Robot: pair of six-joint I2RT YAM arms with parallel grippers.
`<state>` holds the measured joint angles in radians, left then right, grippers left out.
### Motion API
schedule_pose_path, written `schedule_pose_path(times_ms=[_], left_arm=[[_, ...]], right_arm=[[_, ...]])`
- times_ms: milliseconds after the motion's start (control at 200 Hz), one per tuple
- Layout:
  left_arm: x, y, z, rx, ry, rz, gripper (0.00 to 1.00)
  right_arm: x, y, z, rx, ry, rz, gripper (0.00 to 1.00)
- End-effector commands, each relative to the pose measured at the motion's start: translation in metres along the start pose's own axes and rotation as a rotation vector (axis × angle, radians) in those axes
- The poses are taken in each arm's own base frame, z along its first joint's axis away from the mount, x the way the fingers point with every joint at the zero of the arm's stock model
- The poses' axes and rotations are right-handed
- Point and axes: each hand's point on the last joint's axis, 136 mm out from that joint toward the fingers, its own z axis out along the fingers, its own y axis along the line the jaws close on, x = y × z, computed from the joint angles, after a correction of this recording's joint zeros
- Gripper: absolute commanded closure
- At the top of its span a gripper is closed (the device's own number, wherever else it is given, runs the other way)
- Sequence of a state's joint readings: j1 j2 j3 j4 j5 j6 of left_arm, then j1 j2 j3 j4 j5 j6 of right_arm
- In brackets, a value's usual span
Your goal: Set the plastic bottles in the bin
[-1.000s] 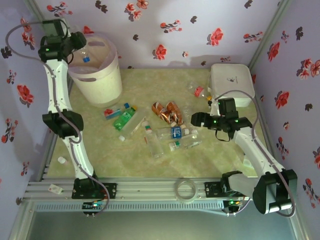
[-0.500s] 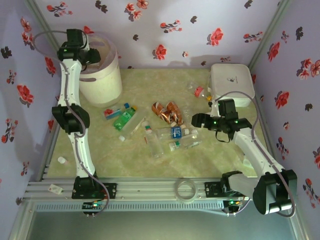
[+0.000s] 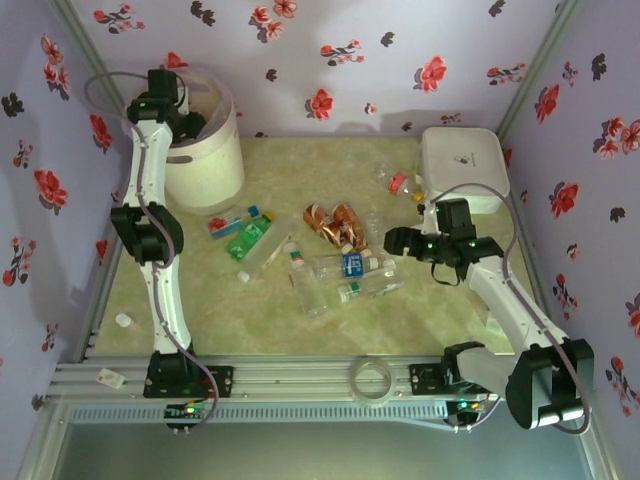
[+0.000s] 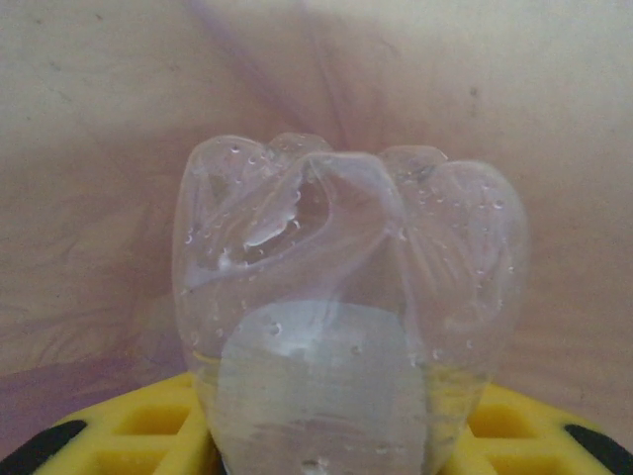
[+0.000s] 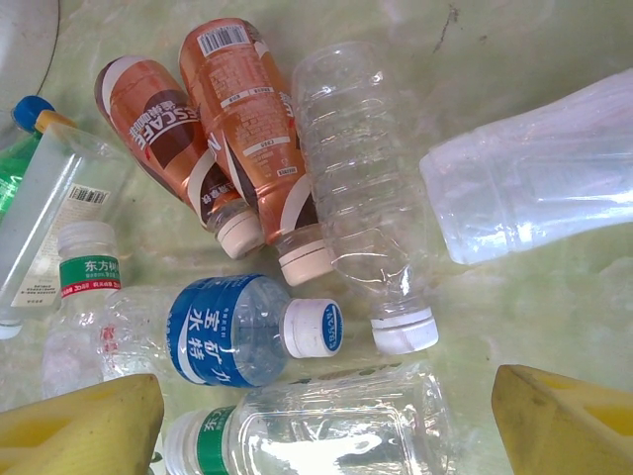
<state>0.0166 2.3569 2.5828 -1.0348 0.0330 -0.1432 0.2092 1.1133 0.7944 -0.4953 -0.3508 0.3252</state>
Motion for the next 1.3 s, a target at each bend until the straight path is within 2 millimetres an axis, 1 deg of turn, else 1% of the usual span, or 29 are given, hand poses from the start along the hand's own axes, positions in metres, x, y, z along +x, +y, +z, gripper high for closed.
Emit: schedule_pose_path(times_ms=[0,85,145,290,405,465,535,650,730,785,865,885,905,930,1000,1070,1130,1165,1175,1195,1200,1230,1270,1295], left_arm=[[0.011,0.001,0.005,-0.009,0.042,0.029,0.43],[0.01,0.001,0.003,-0.009,0.038,0.025,0.3],[0.01,0.001,0.003,-0.008,0.036,0.024,0.25],[0.008,0.001,0.0,-0.007,0.027,0.019,0.19],[0.003,0.0,-0.008,-0.004,0.01,0.021,0.14],[-0.002,-0.001,-0.015,-0.002,-0.01,0.02,0.13],[-0.011,-0.002,-0.028,0.001,-0.047,0.017,0.13],[-0.033,-0.007,-0.062,0.013,-0.143,0.011,0.13],[-0.05,-0.009,-0.093,0.021,-0.223,0.007,0.13],[-0.061,-0.01,-0.118,0.022,-0.283,0.004,0.13],[-0.076,-0.008,-0.155,0.007,-0.374,-0.002,0.13],[-0.077,-0.008,-0.162,0.002,-0.386,0.0,0.13],[-0.078,-0.007,-0.171,-0.003,-0.401,-0.002,0.13],[-0.086,-0.007,-0.184,-0.004,-0.447,-0.002,0.13],[-0.091,-0.006,-0.212,-0.014,-0.503,0.001,0.13],[-0.088,-0.005,-0.239,-0.02,-0.534,0.002,0.13],[-0.08,-0.007,-0.256,-0.016,-0.538,0.003,0.13],[-0.073,-0.008,-0.263,-0.018,-0.537,0.007,0.13],[-0.072,-0.009,-0.27,-0.017,-0.546,0.009,0.13],[-0.066,-0.012,-0.272,-0.014,-0.541,0.016,0.14],[-0.066,-0.013,-0.275,-0.013,-0.546,0.018,0.14],[-0.055,-0.018,-0.276,-0.002,-0.532,0.029,0.16],[-0.041,-0.025,-0.28,0.014,-0.517,0.036,0.17],[-0.032,-0.031,-0.282,0.026,-0.505,0.041,0.17]], right_arm=[[0.001,-0.006,0.002,0.022,-0.008,0.018,0.13],[0.001,-0.007,0.003,0.024,-0.006,0.018,0.13],[0.001,-0.007,0.004,0.028,-0.003,0.021,0.13],[-0.001,-0.009,0.001,0.043,-0.016,0.024,0.13],[-0.005,-0.011,-0.006,0.065,-0.038,0.029,0.14],[-0.008,-0.016,-0.01,0.101,-0.055,0.042,0.14],[-0.011,-0.029,-0.016,0.175,-0.067,0.075,0.14],[-0.01,-0.057,-0.024,0.296,-0.076,0.143,0.15],[-0.006,-0.074,-0.028,0.362,-0.078,0.194,0.15],[-0.003,-0.083,-0.029,0.391,-0.077,0.232,0.15],[-0.003,-0.087,-0.029,0.402,-0.084,0.278,0.15],[-0.003,-0.087,-0.029,0.397,-0.087,0.285,0.16],[-0.004,-0.085,-0.028,0.388,-0.088,0.289,0.16],[-0.005,-0.081,-0.026,0.364,-0.088,0.292,0.16],[-0.006,-0.073,-0.022,0.314,-0.083,0.291,0.17],[-0.003,-0.073,-0.019,0.316,-0.07,0.289,0.18],[-0.001,-0.07,-0.017,0.314,-0.055,0.262,0.18],[-0.001,-0.063,-0.015,0.297,-0.046,0.223,0.18],[-0.001,-0.06,-0.014,0.291,-0.04,0.208,0.18],[-0.001,-0.055,-0.013,0.28,-0.033,0.179,0.18],[-0.001,-0.053,-0.013,0.278,-0.031,0.169,0.18],[-0.001,-0.046,-0.012,0.273,-0.021,0.125,0.19],[0.004,-0.034,-0.01,0.271,0.014,0.052,0.19],[0.005,-0.03,-0.01,0.282,0.035,0.015,0.19]])
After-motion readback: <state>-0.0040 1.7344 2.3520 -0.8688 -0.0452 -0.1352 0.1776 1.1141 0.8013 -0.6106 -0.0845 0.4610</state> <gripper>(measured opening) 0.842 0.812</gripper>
